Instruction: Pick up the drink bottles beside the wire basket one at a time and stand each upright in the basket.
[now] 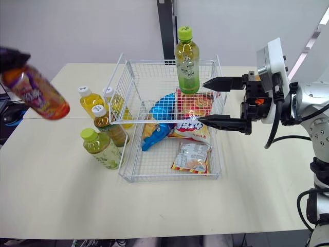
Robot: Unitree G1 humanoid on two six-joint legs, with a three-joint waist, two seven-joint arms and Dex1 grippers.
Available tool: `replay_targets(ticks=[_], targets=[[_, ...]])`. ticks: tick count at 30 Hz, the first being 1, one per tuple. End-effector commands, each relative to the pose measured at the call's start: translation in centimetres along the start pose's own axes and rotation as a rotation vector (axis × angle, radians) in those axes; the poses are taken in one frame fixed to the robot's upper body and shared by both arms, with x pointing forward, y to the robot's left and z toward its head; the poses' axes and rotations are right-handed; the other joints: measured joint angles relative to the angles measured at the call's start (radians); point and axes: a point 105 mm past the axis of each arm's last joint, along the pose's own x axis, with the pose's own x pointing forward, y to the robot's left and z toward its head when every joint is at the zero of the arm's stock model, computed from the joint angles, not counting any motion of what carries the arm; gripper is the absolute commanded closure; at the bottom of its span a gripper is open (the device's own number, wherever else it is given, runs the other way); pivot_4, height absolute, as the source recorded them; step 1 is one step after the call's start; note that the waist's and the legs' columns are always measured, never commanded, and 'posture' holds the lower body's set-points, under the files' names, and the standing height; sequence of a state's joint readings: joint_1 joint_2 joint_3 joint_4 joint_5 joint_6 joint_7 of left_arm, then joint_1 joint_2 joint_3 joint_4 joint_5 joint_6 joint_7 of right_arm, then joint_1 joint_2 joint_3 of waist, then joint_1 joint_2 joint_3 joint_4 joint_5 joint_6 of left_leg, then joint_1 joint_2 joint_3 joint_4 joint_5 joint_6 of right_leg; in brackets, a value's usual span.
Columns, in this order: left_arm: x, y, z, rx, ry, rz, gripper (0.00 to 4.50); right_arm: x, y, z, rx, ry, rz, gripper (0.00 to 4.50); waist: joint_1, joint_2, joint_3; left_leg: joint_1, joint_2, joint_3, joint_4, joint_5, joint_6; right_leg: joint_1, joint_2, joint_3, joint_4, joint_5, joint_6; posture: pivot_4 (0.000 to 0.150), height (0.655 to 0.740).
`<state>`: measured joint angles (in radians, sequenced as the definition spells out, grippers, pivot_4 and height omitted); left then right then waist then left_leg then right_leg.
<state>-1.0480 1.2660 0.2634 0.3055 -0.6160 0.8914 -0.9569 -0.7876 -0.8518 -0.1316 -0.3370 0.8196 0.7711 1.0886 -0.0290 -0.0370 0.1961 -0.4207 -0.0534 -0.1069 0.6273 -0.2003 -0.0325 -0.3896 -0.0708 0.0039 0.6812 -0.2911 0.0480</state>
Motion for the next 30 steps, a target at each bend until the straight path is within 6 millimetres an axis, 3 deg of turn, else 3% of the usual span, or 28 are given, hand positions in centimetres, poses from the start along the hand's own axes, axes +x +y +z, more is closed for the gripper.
replay_targets(ticks=[1, 6, 14, 18, 22, 30], targets=[[1.0, 0.0, 4.3, 0.093, -0.09, -0.026, 3.12, -0.1, 0.4, 1.0, -0.04, -0.024, -0.018, 0.0, -0.002, 0.0, 0.0, 0.0, -0.001, 0.0, 0.0, 0.0, 0.0, 0.0, 0.0, 0.0, 0.0, 0.0, 0.0, 0.15, 0.7359], [4.7, -1.5, 7.9, 0.081, -0.168, -0.141, 3.12, 0.1, 0.3, 0.8, -0.035, -0.032, -0.051, 0.0, -0.004, 0.0, 0.0, -0.002, -0.001, 0.002, 0.0, 0.0, 0.0, -0.001, 0.0, -0.001, 0.0, 0.0, 0.001, 0.15, 0.7359], [10.5, -6.8, 9.5, 0.069, -0.178, -0.375, 3.12, -0.5, 0.3, 0.7, -0.027, -0.031, -0.108, 0.0, -0.006, -0.001, 0.001, -0.011, -0.001, 0.001, 0.002, 0.0, 0.0, -0.01, -0.001, -0.002, 0.001, 0.0, 0.001, 0.15, 0.7359], [13.2, -8.9, 9.0, 0.057, -0.176, -0.43, 3.12, -0.9, 0.2, 0.5, -0.022, -0.03, -0.142, 0.0, -0.011, -0.002, 0.002, -0.014, -0.002, 0.001, 0.003, 0.0, 0.0, -0.017, -0.002, 0.003, 0.007, 0.0, 0.001, 0.15, 0.7359], [15.6, -10.5, 7.2, 0.05, -0.146, -0.467, 3.12, -1.2, 0.3, 0.3, -0.02, -0.029, -0.17, 0.0, -0.019, -0.002, 0.002, -0.014, -0.002, 0.002, 0.003, 0.0, 0.0, -0.018, -0.002, 0.004, 0.008, 0.0, 0.001, 0.15, 0.7359], [18.2, -12.4, 4.6, 0.034, -0.109, -0.493, 3.12, -1.7, 0.4, 0.3, -0.022, -0.03, -0.229, 0.0, -0.027, -0.002, 0.002, -0.014, -0.002, 0.002, 0.004, 0.001, 0.001, -0.018, -0.002, 0.006, 0.011, 0.0, 0.001, 0.15, 0.7359]])
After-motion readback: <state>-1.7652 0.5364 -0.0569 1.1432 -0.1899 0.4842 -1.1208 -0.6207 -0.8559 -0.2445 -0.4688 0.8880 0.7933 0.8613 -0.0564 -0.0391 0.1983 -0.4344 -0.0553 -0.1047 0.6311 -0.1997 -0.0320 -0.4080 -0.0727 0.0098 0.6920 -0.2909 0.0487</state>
